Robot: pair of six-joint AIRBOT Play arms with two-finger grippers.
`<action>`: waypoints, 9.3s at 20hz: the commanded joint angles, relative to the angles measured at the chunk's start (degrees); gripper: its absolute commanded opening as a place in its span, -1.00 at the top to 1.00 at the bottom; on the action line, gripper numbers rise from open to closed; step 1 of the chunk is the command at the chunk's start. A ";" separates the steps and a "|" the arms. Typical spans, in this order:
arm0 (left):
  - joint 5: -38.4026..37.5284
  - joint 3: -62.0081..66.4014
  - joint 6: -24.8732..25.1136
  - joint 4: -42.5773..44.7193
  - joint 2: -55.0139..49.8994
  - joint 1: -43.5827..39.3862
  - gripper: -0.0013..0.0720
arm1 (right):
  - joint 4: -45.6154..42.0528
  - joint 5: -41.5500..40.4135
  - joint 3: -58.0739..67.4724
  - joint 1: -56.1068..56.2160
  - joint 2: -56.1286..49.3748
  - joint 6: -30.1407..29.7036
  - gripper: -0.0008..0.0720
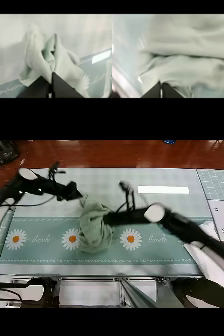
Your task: Fold the shirts.
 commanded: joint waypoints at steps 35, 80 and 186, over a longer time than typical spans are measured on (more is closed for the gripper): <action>20.00 -42.53 -2.99 4.87 34.05 6.25 0.88 | -26.32 27.98 41.53 -24.17 -16.65 2.16 0.91; -4.63 -28.59 19.23 -7.23 3.30 14.29 0.88 | -17.94 39.04 -40.54 -54.12 24.90 2.54 -0.08; -16.63 -12.87 -5.99 35.56 13.90 18.78 -0.42 | -27.26 33.20 9.07 -62.60 -5.51 0.44 -0.15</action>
